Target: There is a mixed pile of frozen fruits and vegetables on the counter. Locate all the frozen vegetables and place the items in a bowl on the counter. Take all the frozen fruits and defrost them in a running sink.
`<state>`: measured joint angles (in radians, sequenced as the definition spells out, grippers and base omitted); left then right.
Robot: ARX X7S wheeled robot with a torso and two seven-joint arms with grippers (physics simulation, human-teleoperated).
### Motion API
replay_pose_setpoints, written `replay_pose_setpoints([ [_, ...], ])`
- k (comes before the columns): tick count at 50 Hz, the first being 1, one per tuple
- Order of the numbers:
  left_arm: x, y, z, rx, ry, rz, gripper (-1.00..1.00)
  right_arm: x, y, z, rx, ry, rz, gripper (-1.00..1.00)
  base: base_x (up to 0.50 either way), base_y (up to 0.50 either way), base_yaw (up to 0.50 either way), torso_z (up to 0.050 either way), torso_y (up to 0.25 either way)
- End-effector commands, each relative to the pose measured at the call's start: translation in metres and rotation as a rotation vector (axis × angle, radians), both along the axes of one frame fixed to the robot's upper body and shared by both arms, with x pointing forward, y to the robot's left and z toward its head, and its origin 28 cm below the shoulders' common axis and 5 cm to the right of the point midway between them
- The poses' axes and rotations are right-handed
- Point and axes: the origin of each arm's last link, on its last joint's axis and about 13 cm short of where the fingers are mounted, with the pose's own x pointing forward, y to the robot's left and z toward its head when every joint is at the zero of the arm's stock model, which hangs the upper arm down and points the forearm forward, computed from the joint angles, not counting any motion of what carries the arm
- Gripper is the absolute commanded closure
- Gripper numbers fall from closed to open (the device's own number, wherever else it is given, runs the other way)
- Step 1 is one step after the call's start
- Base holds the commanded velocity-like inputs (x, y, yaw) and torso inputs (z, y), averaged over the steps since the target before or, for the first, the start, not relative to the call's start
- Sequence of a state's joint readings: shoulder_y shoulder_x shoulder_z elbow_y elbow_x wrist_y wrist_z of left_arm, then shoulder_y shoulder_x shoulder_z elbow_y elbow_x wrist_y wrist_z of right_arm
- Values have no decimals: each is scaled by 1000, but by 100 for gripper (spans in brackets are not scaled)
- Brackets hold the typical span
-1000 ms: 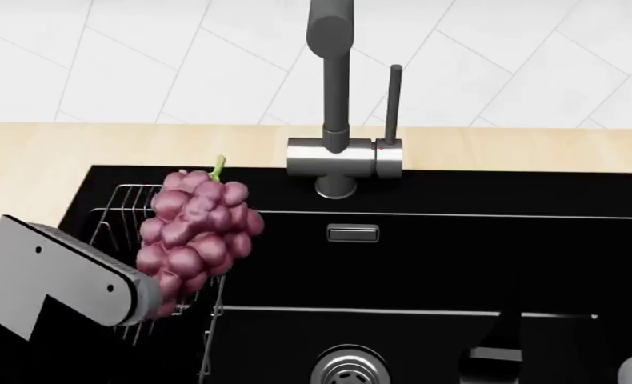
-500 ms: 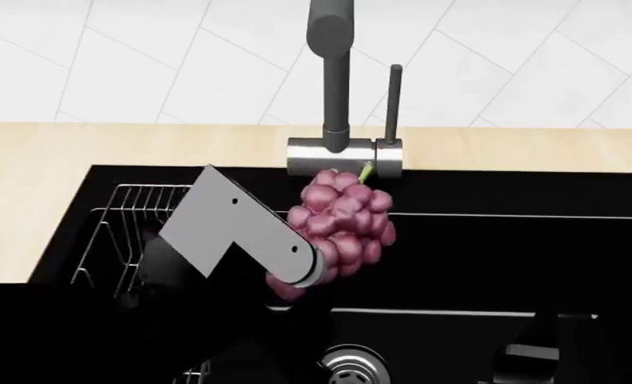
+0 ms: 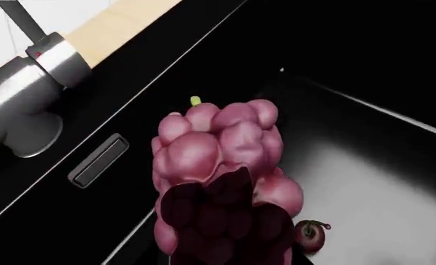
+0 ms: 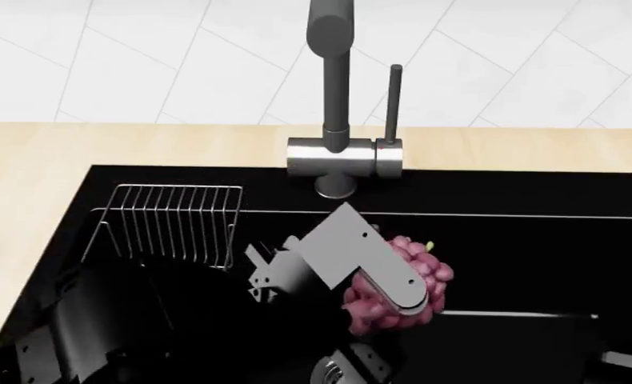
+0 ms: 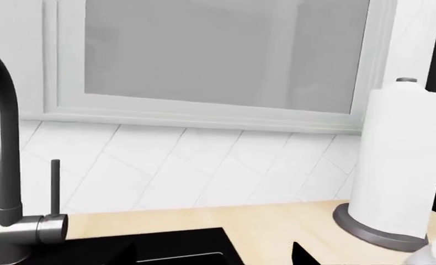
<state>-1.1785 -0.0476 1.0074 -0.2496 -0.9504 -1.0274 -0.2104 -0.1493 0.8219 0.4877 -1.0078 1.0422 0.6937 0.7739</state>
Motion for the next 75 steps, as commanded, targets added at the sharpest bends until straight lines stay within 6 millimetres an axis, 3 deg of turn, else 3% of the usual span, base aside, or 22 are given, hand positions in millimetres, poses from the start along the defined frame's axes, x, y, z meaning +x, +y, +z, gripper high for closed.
replay_pose_setpoints([
  [1, 22, -10, -11, 37, 13, 14, 100, -2, -10, 3, 4, -27, -38, -100, 0, 0, 0, 0, 0],
  [7, 24, -3, -31, 68, 60, 22, 100, -3, -9, 2, 4, -25, -31, -100, 0, 0, 0, 0, 0],
  [17, 24, 3, -46, 82, 95, 41, 100, 0, -10, 1, 7, -19, -33, -100, 0, 0, 0, 2, 1],
  [30, 21, 0, -45, 79, 116, 19, 100, 6, -10, -4, 11, -2, -27, -100, 0, 0, 0, 0, 1],
  [31, 21, 0, -44, 76, 116, 18, -100, 6, -10, -4, 11, 0, -25, -100, 0, 0, 0, 0, 0],
  [44, 18, -10, -13, 39, 41, 27, -100, 6, -6, -5, 11, 7, -5, -100, 0, 0, 0, 0, 0],
  [50, -2, -4, 23, -29, -53, 48, -100, 8, -4, -6, 11, 10, 4, -100, 0, 0, 0, 0, 0],
  [58, -34, 26, 54, -167, -196, 54, -100, 10, -2, -7, 10, 22, 18, -100, 0, 0, 0, 0, 0],
  [63, -43, 51, 52, -174, -274, 129, -100, 14, -1, -8, 16, 29, 25, -100, 0, 0, 0, 0, 0],
  [70, -68, 86, 67, -337, -397, 265, -100, 8, 2, -5, 31, 20, 82, -100, 0, 0, 0, 0, 0],
  [75, -92, 104, 57, -363, -470, 338, -100, 6, 2, -4, 49, 9, 101, -100, 0, 0, 0, 0, 0],
])
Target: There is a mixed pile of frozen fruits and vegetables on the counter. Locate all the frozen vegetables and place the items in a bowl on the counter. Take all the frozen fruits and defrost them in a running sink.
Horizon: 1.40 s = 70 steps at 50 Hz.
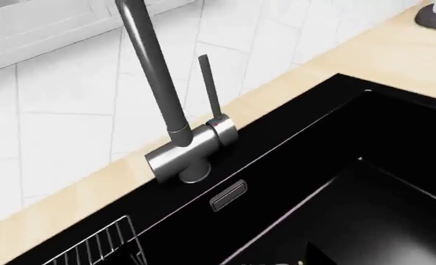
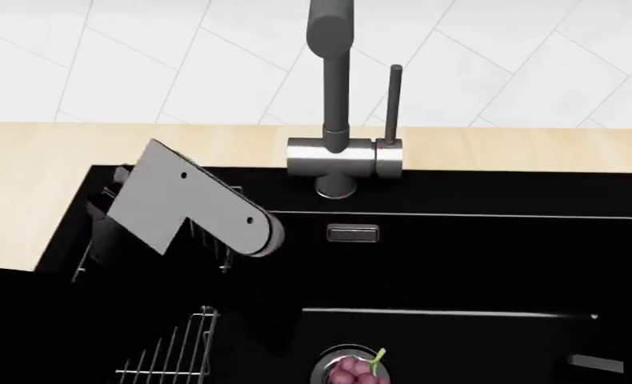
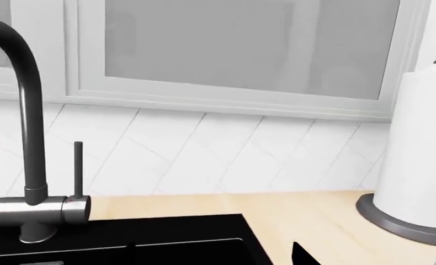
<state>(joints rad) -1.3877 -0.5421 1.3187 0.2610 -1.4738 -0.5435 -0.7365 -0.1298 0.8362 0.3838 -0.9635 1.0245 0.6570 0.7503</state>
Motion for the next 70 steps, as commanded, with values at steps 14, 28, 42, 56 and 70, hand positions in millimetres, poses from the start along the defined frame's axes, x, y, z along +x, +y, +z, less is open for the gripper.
replay_pose_setpoints([
  [14, -75, 88, -7, -283, -227, 375, -100, 5, 6, -1, 31, -11, 85, -100, 0, 0, 0, 0, 0],
  [28, -100, 118, -29, -318, -212, 503, -100, 6, 9, -2, 10, -15, 85, -100, 0, 0, 0, 0, 0],
  [42, -75, 117, -36, -398, -244, 466, -100, 12, 13, -9, 45, -9, 92, -100, 0, 0, 0, 0, 0],
  [56, -87, 121, -40, -343, -237, 435, -100, 12, 15, -7, 18, -29, 99, -100, 0, 228, 0, 0, 0],
  [70, -93, 124, -31, -336, -255, 452, -100, 13, 16, -8, 1, -21, 98, -100, 0, 500, 0, 0, 0],
])
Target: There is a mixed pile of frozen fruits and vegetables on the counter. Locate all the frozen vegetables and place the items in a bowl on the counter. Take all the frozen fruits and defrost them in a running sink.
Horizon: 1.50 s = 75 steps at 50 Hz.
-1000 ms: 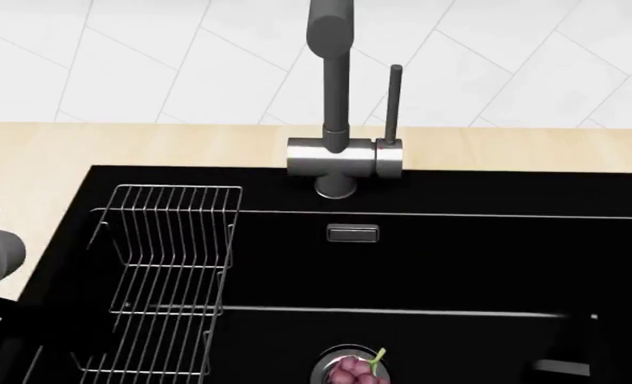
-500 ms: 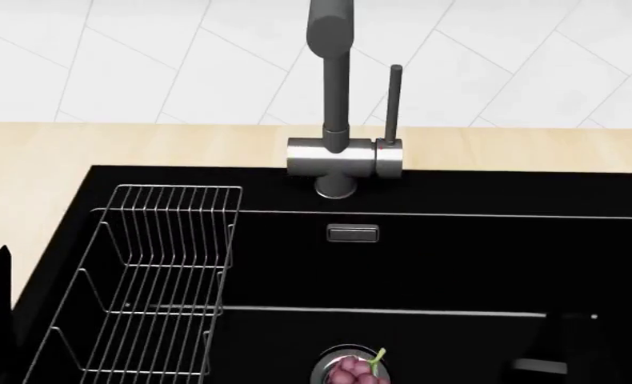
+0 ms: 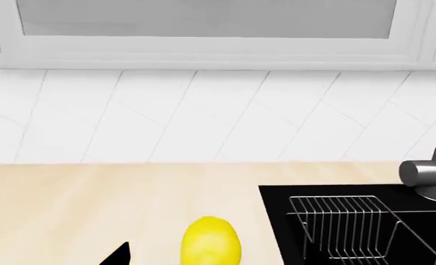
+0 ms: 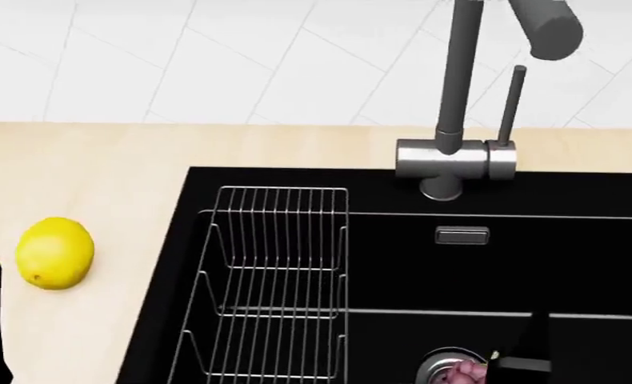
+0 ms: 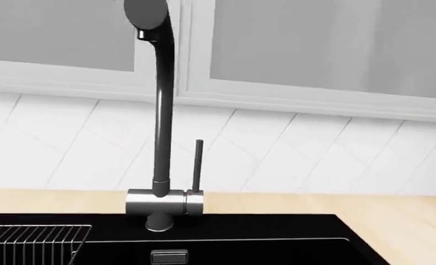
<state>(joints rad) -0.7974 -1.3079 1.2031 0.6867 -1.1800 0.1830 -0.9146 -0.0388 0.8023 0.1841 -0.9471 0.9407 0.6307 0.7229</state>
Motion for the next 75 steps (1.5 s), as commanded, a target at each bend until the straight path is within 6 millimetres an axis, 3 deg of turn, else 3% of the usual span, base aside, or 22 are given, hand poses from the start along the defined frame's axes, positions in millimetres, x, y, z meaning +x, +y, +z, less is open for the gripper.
replay_pose_setpoints([
  [1, 0, -2, 9, -17, -62, -34, -100, 3, -2, 3, -9, -27, -3, -100, 0, 500, 0, 0, 0],
  [43, -5, -3, 15, -31, -66, -51, -100, 1, -2, 1, -56, 6, 12, -100, 0, 500, 0, 0, 0],
  [64, -5, -2, 10, -23, -16, -51, -100, 1, -1, -1, -77, 26, 25, -100, 52, 23, 0, 0, 0],
  [72, -17, -12, 16, -101, 12, -191, -100, 2, -2, -1, -70, 22, 22, -100, 0, 0, 0, 0, 0],
  [75, -26, -18, 17, -49, 1, -259, -100, 2, -2, -2, -70, 23, 24, -100, 0, 0, 0, 0, 0],
])
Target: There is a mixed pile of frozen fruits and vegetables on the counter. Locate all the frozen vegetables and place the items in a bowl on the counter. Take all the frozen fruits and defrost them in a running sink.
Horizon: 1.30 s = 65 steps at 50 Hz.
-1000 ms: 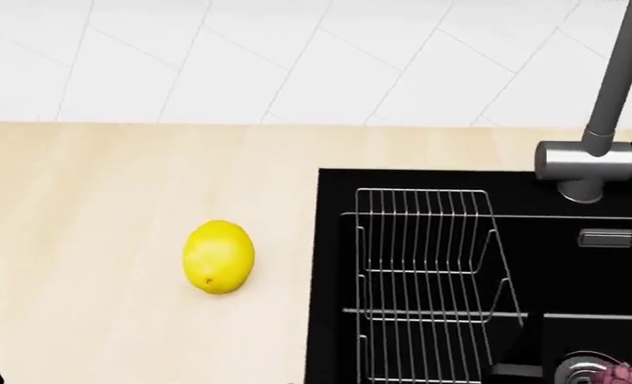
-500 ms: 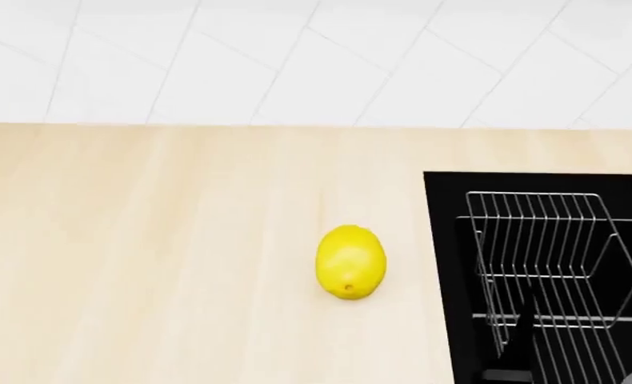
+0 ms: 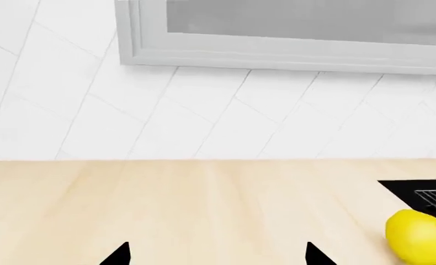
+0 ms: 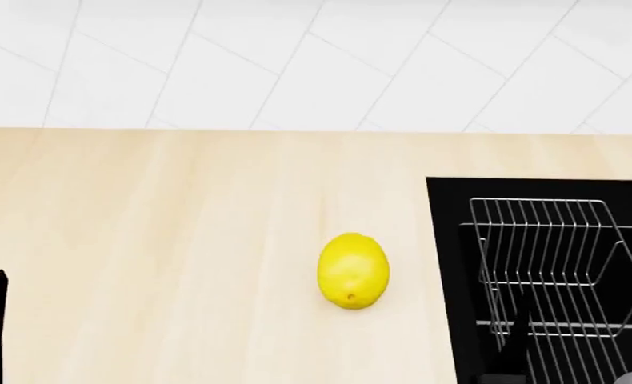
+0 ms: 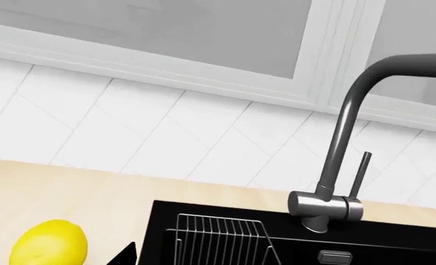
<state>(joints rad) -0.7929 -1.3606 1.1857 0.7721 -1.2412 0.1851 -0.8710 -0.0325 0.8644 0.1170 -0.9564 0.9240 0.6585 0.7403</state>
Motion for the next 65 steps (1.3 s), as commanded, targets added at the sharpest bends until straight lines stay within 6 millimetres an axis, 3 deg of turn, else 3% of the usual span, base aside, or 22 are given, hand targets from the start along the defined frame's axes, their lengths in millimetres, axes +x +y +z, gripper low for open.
replay_pose_setpoints([
  [1, -19, -19, 8, -24, -23, -249, -100, 4, -3, 2, 16, -24, 1, -100, 0, 0, 0, 0, 0],
  [9, -37, -34, 5, 9, -7, -377, -100, 4, -3, 0, 17, -18, 3, -100, 0, 0, 0, 0, 0],
  [15, -49, -38, 8, -69, 30, -444, -100, 4, -4, 0, 21, -18, -1, -100, 0, 0, 0, 0, 0],
  [28, -53, -42, 6, -142, 113, -509, -100, 7, -4, -3, 24, 4, -5, -100, 0, 0, 0, 0, 0],
  [65, -47, -53, -25, -27, 266, -491, -100, 7, -5, -5, 28, 20, -10, -100, 0, 0, 0, 0, 0],
])
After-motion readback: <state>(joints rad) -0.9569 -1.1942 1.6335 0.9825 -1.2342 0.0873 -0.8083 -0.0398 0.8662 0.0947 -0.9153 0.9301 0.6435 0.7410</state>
